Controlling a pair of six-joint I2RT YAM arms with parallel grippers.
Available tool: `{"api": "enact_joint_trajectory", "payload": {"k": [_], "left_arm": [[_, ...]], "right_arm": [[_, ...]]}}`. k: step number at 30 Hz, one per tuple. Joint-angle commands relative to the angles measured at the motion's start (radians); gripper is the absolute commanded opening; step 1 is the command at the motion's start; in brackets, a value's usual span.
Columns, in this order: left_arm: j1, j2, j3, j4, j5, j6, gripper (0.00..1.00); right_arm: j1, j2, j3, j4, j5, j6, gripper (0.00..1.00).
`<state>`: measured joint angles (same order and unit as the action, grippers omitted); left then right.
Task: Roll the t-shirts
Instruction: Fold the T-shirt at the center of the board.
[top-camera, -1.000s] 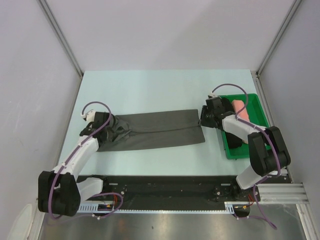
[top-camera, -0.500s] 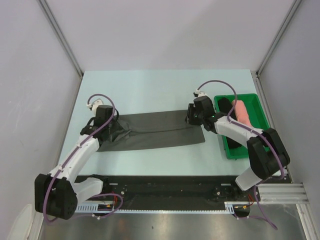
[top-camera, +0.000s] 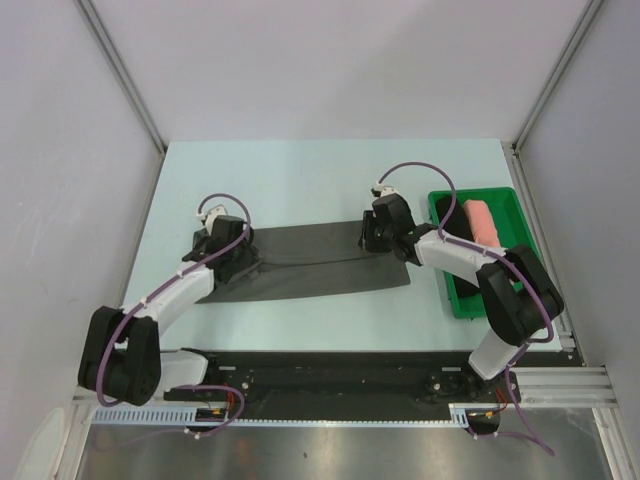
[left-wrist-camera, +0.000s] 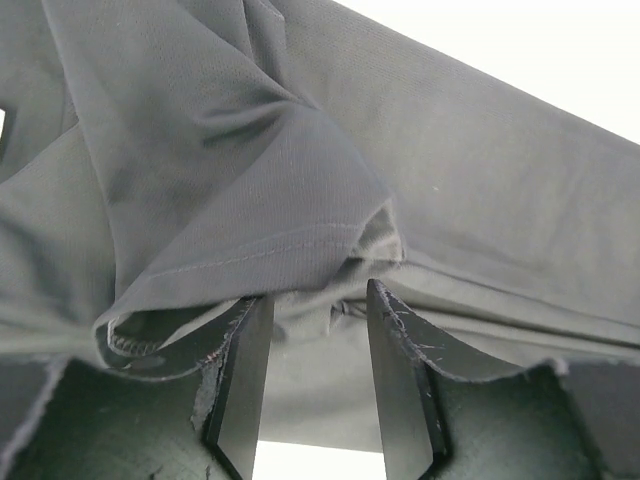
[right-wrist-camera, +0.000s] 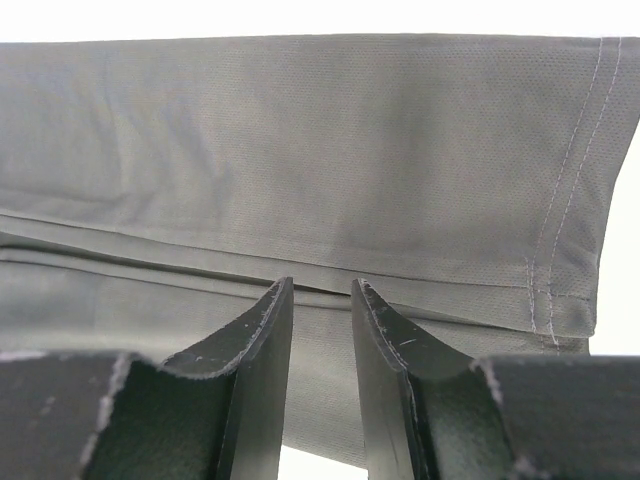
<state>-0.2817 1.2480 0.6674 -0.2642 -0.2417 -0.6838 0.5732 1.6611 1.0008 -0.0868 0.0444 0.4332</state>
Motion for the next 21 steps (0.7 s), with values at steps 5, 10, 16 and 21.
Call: {"api": "enact_joint_trajectory", "payload": {"k": [5, 10, 16, 21], "left_arm": [[-0.007, 0.097, 0.077, 0.083, -0.073, 0.032, 0.47], [-0.007, 0.126, 0.070, 0.137, -0.087, 0.062, 0.46], [-0.010, 0.125, 0.034, 0.227, -0.096, 0.102, 0.44], [-0.008, 0.136, 0.017, 0.261, -0.105, 0.112, 0.35]], "right_arm": [[0.008, -0.006, 0.039, 0.038, 0.012, -0.004, 0.34], [0.013, -0.006, 0.039, 0.041, 0.012, -0.001, 0.33], [0.019, 0.003, 0.039, 0.048, 0.009, -0.001, 0.33], [0.024, 0.005, 0.039, 0.048, 0.008, -0.002, 0.33]]}}
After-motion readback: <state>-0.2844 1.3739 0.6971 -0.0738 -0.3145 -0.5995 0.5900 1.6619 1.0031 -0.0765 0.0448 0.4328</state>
